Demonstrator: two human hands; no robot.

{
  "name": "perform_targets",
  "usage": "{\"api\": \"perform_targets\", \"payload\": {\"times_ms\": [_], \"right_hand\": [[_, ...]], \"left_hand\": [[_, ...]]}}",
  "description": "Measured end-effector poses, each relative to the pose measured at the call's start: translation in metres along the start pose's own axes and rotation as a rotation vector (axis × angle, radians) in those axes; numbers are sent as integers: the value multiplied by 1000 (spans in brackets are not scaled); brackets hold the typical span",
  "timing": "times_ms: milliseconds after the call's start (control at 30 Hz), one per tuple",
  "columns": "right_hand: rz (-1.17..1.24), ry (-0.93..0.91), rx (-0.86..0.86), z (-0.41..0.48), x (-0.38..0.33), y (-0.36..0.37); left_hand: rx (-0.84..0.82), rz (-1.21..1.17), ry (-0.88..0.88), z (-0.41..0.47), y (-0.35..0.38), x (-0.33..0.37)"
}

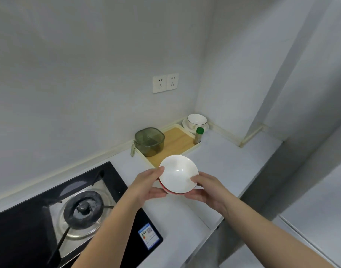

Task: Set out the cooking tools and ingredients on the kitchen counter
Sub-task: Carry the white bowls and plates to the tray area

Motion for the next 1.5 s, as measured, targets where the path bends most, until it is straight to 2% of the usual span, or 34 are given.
{"api": "perform_targets", "payload": {"times_ms": [233,467,633,1067,1233,1500], "right_hand": [[6,-53,13,77,-83,-60],[35,-100,-23,180,-186,-119],[76,-79,19,256,-239,-155],[100,18,42,409,-285,-193],[30,36,134,454,-295,-196],[-147,69,154,496,-298,-189]], "left_hand": [[-24,-76,31,103,62,35],[39,-139,62,229,119,78],[107,-151,37,319,152,92],[242,-120,-9,485,176,93],[286,-73,-37,525,171,87],[422,-8,-90,557,153,69]]}}
Point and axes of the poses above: each hand's wrist, its own z-axis towards the middle knuckle, its own y-axis out of the palm, x = y × z, the point moved 4 cm from there along z, towards the middle knuckle, and after that the axes turned 8 degrees about y, right-handed, at the moved point
